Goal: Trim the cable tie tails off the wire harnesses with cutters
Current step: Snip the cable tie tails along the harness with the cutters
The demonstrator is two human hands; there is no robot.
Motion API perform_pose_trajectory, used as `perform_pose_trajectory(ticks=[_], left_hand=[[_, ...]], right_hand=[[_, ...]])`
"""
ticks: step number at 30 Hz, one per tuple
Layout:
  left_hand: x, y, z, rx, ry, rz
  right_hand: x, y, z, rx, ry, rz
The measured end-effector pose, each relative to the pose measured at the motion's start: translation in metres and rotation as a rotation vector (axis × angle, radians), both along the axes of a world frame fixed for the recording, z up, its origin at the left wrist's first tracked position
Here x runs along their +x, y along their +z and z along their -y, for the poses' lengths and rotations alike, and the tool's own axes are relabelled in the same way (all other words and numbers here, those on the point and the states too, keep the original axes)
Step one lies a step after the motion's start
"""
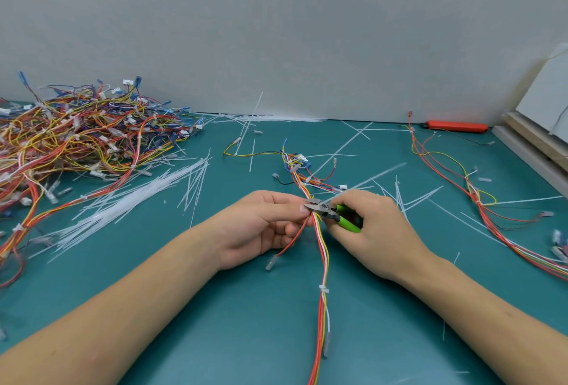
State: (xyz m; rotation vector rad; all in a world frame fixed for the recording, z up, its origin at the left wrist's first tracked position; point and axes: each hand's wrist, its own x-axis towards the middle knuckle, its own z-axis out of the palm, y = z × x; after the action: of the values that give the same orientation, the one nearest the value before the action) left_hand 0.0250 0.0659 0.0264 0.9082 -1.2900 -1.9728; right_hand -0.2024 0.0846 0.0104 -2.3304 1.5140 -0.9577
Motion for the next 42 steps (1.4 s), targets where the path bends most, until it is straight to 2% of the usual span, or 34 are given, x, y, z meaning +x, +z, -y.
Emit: perform_pose_trajectory(ticks=[16,27,38,42], left_hand=[[0.0004,-0.0008,0.0009,-0.008,-0.011,0.004],[-0.0006,0.0003,0.0001,-0.002,0.003,0.009],[-0.0004,0.0017,-0.0007,-0.055,-0.039,0.025],[-0.0005,0.0006,0.0000,-0.051,-0.043,0.025]], right_hand=[[0.0010,0.0013,-0.0008,0.063,-0.042,0.015],[-0.0009,-0.0003,-0.0007,0.019,-0.005,0.012],[0.0001,0.0035,-0.0018,0.068,0.024,0.049],[0.0002,0.0016,-0.0025,0.041,-0.023,0.042]])
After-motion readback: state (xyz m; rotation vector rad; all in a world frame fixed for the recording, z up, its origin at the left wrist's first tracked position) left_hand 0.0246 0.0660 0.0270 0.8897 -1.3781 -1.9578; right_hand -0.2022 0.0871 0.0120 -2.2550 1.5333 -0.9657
